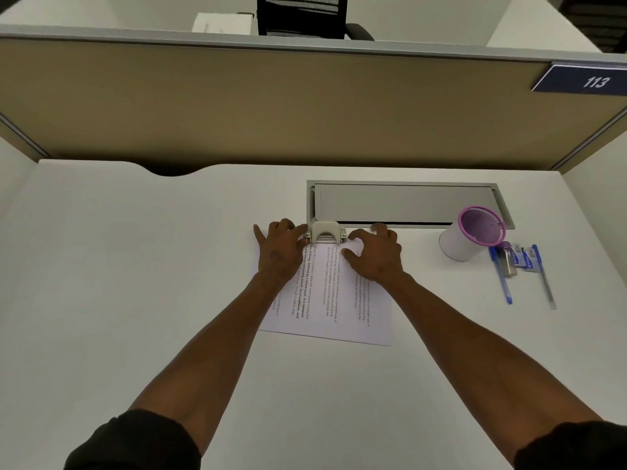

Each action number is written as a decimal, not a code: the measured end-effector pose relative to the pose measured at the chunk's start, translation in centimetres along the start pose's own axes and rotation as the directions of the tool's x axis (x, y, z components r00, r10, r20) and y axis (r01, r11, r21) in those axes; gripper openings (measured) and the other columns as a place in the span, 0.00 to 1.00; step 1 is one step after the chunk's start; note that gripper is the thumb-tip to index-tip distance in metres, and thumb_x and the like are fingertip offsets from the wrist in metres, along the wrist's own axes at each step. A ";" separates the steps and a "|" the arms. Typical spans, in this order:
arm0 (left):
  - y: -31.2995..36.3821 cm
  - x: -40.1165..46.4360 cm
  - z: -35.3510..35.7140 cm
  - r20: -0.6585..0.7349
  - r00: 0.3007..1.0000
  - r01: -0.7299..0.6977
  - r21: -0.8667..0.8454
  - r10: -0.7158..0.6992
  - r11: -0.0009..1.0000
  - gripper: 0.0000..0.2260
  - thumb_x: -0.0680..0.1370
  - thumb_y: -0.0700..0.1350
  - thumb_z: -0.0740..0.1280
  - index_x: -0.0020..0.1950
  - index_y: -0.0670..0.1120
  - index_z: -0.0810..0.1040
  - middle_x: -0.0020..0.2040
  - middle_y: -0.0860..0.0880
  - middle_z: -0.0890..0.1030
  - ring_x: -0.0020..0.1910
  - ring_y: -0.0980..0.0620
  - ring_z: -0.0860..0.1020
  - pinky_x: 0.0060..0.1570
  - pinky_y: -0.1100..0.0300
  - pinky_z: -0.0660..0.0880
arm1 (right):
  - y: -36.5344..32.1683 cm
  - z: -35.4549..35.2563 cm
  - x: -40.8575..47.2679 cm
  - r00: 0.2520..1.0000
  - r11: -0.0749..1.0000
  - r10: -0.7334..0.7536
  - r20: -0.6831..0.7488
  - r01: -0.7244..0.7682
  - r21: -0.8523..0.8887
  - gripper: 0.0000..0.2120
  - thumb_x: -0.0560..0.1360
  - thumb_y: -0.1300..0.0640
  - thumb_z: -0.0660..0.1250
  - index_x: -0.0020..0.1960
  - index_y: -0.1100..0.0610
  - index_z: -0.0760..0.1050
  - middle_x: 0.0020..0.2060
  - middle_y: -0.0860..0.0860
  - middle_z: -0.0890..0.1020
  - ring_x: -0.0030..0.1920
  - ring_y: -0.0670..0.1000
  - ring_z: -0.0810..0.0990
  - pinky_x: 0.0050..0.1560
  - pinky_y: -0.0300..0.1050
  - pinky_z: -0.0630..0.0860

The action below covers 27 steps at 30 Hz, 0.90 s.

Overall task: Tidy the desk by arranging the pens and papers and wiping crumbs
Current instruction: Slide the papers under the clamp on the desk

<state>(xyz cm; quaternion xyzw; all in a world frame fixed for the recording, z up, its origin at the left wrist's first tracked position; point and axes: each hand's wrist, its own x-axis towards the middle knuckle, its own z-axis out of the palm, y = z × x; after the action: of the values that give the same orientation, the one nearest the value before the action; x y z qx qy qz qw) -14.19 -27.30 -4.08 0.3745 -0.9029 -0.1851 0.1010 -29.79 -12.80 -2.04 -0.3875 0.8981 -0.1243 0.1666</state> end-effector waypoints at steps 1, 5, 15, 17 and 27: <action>0.0 0.0 0.0 -0.005 1.000 -0.001 -0.002 0.001 1.000 0.14 0.81 0.49 0.64 0.67 0.53 0.77 0.57 0.48 0.78 0.63 0.46 0.72 0.72 0.31 0.48 | -0.3 -0.1 0.1 1.000 1.000 0.017 -0.012 -0.017 0.000 0.19 0.73 0.40 0.66 0.61 0.46 0.75 0.67 0.56 0.67 0.67 0.60 0.65 0.62 0.56 0.66; 0.0 0.0 -0.1 0.002 1.000 0.001 -0.006 -0.001 1.000 0.15 0.81 0.49 0.63 0.67 0.53 0.77 0.58 0.48 0.78 0.64 0.46 0.72 0.72 0.30 0.48 | -1.0 0.0 0.6 0.995 0.998 0.063 -0.072 -0.063 0.005 0.11 0.74 0.46 0.66 0.54 0.48 0.78 0.59 0.55 0.72 0.63 0.58 0.68 0.57 0.54 0.68; -0.2 0.2 0.1 0.014 1.000 -0.002 0.007 0.001 1.000 0.15 0.81 0.50 0.63 0.67 0.53 0.76 0.59 0.49 0.78 0.64 0.47 0.72 0.72 0.30 0.47 | -0.6 0.1 1.0 0.999 0.984 0.052 -0.016 -0.048 0.171 0.04 0.73 0.56 0.69 0.44 0.48 0.79 0.46 0.48 0.84 0.51 0.52 0.81 0.57 0.54 0.75; -0.3 0.2 0.1 0.019 1.000 -0.009 0.017 0.009 1.000 0.15 0.81 0.50 0.63 0.68 0.53 0.76 0.59 0.49 0.78 0.64 0.47 0.72 0.72 0.30 0.47 | -0.2 0.3 0.9 0.999 0.978 0.039 -0.012 -0.035 0.204 0.05 0.72 0.57 0.70 0.42 0.47 0.80 0.44 0.48 0.85 0.49 0.52 0.82 0.54 0.54 0.77; -0.7 -0.5 -0.4 0.079 0.997 -0.022 -0.027 0.024 0.999 0.21 0.82 0.46 0.59 0.76 0.50 0.66 0.69 0.46 0.74 0.71 0.45 0.67 0.74 0.32 0.49 | 1.0 0.2 0.1 0.999 0.969 -0.041 0.007 0.038 0.243 0.02 0.74 0.55 0.70 0.44 0.50 0.82 0.44 0.49 0.85 0.46 0.50 0.82 0.52 0.53 0.79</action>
<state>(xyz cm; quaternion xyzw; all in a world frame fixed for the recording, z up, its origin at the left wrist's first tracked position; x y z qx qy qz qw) -13.25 -27.53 -4.00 0.3550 -0.9080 -0.2107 0.0720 -30.46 -12.26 -2.60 -0.3828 0.8673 -0.2339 0.2155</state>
